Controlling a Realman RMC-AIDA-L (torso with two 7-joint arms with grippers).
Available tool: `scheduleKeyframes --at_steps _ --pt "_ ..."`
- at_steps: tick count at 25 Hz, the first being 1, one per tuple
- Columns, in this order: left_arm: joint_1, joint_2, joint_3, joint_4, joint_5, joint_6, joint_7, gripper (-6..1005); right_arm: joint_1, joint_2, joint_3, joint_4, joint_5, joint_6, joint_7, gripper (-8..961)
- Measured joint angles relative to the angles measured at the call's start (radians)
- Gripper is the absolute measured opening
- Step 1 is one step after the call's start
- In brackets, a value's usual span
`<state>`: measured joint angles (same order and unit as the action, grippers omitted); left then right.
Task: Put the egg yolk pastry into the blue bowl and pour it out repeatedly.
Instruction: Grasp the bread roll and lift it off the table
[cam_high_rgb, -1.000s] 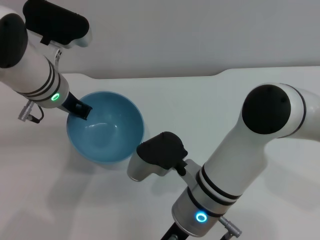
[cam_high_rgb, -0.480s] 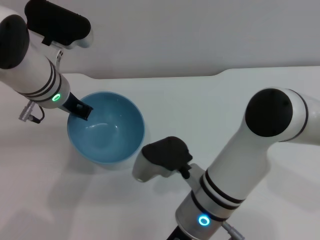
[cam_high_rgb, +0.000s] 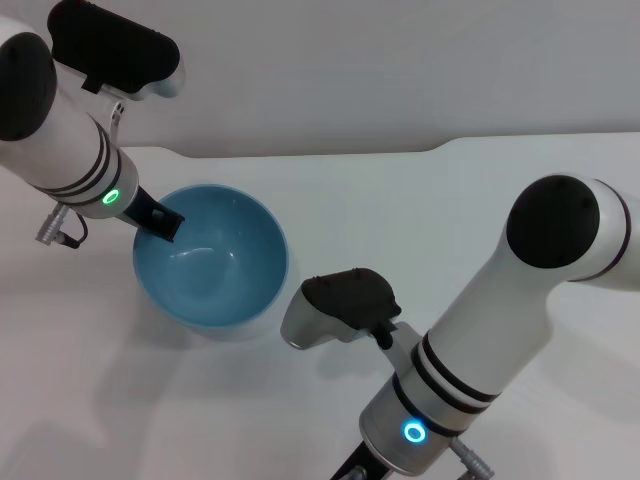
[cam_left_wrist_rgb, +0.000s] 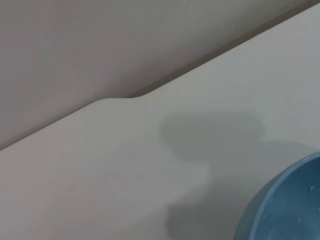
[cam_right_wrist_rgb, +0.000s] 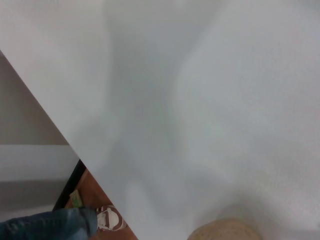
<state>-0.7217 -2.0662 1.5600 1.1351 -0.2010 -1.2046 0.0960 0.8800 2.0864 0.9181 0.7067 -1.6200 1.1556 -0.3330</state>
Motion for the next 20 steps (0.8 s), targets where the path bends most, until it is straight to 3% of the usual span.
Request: scheduleKeyframes --at_steps 8,15,20 --pt "0.007 0.001 0.000 0.000 0.000 0.000 0.004 0 -0.004 -0.005 0.030 0.032 -0.001 0.010 -0.001 132" --pt "0.013 0.002 0.000 0.000 0.000 0.001 0.006 0 -0.034 -0.013 0.130 0.074 -0.037 0.057 -0.006 76" --pt "0.009 0.002 0.000 -0.028 0.000 0.002 0.007 -1 -0.089 -0.016 0.242 0.176 -0.091 0.115 -0.006 50"
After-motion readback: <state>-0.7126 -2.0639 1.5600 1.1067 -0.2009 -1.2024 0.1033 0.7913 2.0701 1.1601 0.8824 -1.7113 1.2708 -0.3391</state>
